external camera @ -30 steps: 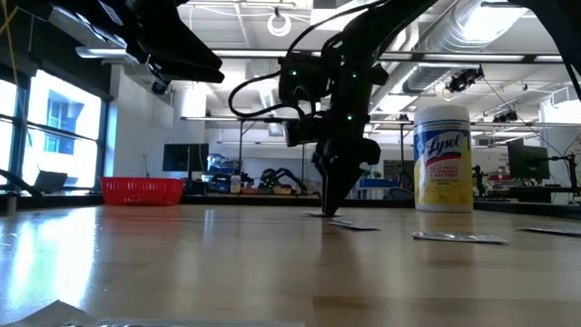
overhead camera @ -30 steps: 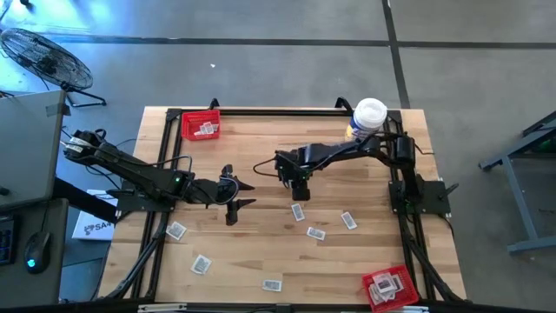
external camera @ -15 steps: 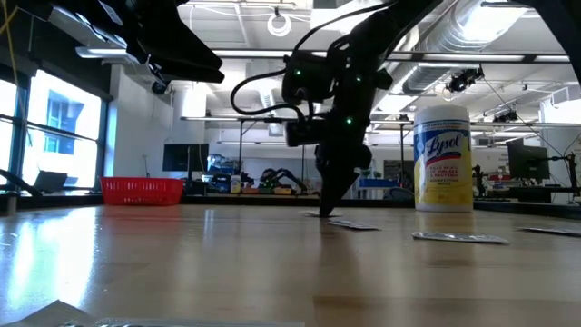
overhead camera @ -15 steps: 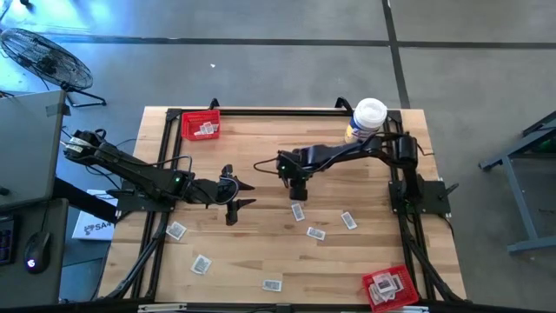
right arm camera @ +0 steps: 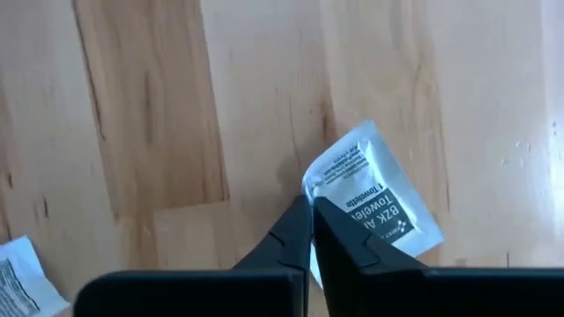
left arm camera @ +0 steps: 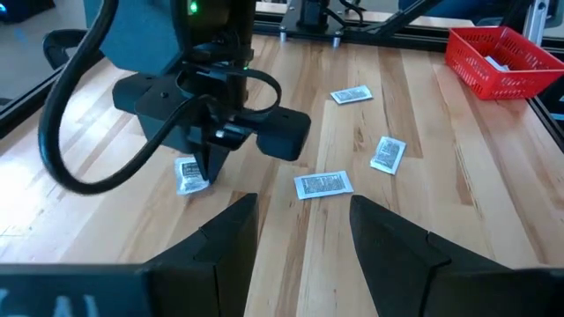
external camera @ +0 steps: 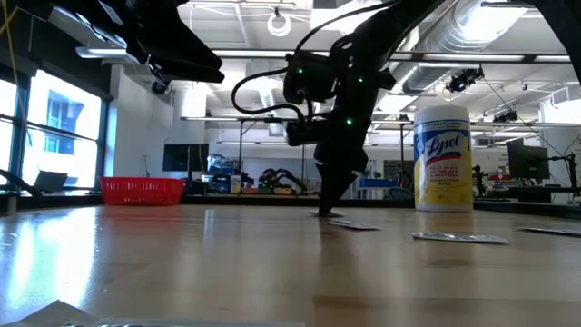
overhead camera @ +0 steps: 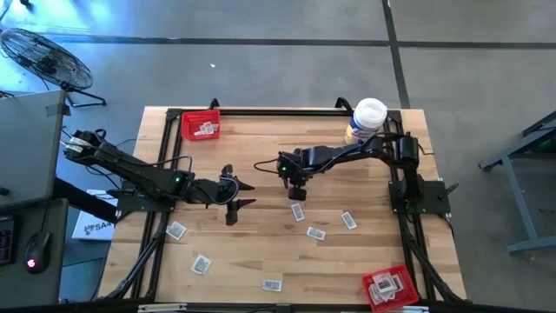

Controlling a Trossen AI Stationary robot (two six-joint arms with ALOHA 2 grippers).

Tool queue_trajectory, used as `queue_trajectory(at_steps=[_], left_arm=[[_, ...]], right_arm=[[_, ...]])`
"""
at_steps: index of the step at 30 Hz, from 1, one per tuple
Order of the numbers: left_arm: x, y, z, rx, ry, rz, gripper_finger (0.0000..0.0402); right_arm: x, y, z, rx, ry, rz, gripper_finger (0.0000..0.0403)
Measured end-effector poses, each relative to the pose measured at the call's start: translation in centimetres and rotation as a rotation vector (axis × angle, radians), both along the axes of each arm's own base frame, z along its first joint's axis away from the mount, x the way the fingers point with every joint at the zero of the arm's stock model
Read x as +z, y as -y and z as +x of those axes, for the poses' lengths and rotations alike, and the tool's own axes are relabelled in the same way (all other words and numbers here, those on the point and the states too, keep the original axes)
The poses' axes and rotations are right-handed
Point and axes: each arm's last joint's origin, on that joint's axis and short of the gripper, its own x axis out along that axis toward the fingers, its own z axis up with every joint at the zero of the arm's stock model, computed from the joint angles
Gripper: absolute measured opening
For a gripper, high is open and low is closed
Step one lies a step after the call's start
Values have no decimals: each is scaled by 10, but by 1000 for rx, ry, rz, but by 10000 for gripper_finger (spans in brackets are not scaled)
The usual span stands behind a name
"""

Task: Pick & Place First Aid Supplies
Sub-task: Put the white and gray towelette pack into the bottom red bin

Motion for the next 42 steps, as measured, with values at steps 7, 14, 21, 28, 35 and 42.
queue_trajectory(at_steps=[7, 14, 21, 28, 35, 42], left_arm=[[0, 0, 0, 0, 0, 0, 179], [0, 0, 0, 0, -1, 0, 179], [0, 0, 0, 0, 0, 0, 179], [0, 0, 0, 0, 0, 0, 179], [0, 0, 0, 0, 0, 0, 179], [0, 0, 0, 0, 0, 0, 179]], right_arm=[[52, -37, -5, -39, 17, 82, 3], [123, -117, -51, -90, 32, 314, 2], [164, -211, -117, -229, 17, 475, 2], [147, -280, -173, -385, -146, 562, 8], [106, -310, -216, -495, -217, 593, 4], [73, -310, -227, -533, -305, 652, 15]])
